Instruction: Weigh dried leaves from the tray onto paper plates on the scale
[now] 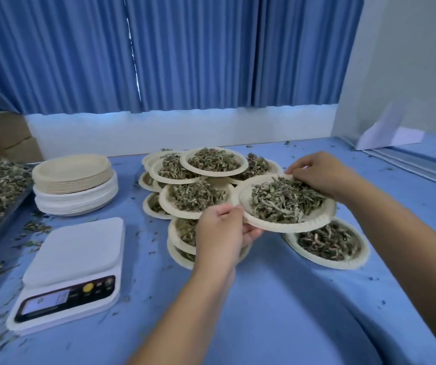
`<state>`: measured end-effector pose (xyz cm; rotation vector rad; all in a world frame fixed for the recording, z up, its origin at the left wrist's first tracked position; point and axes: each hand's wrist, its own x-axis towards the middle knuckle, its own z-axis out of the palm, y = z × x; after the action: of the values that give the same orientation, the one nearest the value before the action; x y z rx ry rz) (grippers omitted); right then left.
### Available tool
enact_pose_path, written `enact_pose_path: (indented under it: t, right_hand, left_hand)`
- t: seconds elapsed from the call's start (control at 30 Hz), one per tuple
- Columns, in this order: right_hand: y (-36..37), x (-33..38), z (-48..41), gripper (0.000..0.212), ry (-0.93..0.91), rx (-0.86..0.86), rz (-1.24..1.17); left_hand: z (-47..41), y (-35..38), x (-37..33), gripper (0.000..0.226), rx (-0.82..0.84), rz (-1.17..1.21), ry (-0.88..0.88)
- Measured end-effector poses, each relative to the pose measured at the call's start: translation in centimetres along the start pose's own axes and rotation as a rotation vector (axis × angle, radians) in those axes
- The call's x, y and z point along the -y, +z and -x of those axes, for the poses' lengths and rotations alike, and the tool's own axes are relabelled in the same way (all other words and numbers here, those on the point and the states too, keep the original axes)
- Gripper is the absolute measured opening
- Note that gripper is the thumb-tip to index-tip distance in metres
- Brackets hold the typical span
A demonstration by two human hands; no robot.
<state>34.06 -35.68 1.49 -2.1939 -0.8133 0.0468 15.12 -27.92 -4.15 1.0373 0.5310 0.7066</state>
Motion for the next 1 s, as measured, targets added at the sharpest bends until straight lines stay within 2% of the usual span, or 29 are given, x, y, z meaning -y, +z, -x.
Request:
enact_pose_path:
  t: [0.13, 0.37, 0.7, 0.87, 1.0]
  right_hand:
    - [-1.2, -4.7, -0.4, 0.013, 0.128, -0.002, -0.05]
    - [-1.4, -10.2, -0.7, 0.017, 0.233, 0.007, -0.083]
    - [-0.2, -12.1, -1.7, 0.014, 0.219, -0.023, -0.115]
    - [0.3, -12.6, -1.9, 0.015, 0.204, -0.045, -0.107]
    - [0.4, -12.7, -2.0, 0.013, 0.187, -0.062, -0.07]
  left_hand:
    - [-0.1, 3.6, 2.9, 0.022, 0.013, -0.016, -0.046]
    - [-1.1, 6.0, 6.9, 0.011, -0.018, -0.179, -0.125]
    - [-3.0, 6.0, 8.2, 0.016, -0.055, -0.347, -0.036]
    - [-3.4, 6.0, 8.8, 0.007, -0.069, -0.374, -0.028]
    - [-3.6, 5.6, 8.8, 0.014, -0.065, -0.396, -0.02]
